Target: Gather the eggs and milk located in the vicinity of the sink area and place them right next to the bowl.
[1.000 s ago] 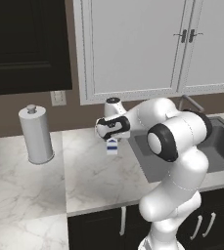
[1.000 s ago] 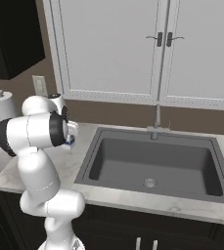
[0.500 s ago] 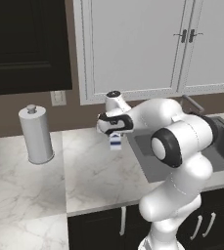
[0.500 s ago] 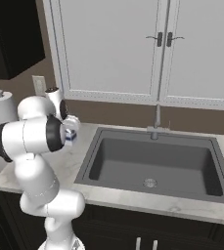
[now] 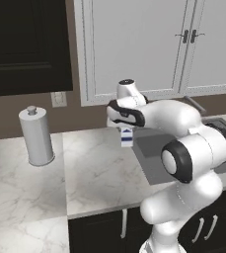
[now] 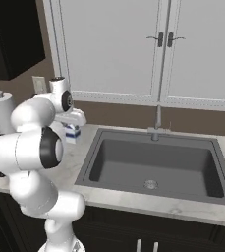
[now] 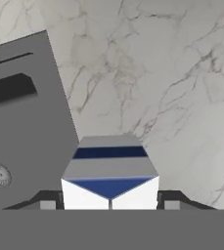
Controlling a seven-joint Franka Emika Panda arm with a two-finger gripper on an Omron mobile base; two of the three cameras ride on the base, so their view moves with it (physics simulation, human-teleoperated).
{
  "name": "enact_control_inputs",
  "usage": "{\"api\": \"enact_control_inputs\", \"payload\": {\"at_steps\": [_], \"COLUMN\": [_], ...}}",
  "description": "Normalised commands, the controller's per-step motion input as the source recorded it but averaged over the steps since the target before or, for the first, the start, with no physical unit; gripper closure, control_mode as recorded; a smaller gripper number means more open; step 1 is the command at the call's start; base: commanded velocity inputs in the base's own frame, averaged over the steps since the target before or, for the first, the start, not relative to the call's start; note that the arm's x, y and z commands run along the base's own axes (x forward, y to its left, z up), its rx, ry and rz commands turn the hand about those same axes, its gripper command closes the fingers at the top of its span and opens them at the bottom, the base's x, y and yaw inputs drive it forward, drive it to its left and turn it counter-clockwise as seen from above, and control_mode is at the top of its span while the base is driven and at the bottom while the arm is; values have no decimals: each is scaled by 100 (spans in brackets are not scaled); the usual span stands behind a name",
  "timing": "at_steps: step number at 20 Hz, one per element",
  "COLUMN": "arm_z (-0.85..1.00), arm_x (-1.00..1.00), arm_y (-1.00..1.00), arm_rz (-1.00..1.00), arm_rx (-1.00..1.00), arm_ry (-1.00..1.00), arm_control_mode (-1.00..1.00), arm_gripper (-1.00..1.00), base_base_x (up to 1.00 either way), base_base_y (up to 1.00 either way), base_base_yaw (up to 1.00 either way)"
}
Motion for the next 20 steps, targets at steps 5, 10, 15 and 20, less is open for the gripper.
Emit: {"api": "enact_control_inputs", "payload": {"at_steps": [5, 10, 15, 20], "arm_z": [35, 16, 8, 1], "arm_x": [-57, -62, -55, -53], "arm_y": [-22, -12, -9, -13], "arm_rz": [-1, 0, 0, 0], "arm_rx": [0, 0, 0, 0], "arm_ry": [2, -2, 0, -1], "arm_control_mode": [-100, -100, -100, -100], "arm_gripper": [100, 100, 100, 100], "base_base_x": [0, 0, 0, 0], "base_base_y": [0, 0, 0, 0], "base_base_yaw": [0, 0, 0, 0]}}
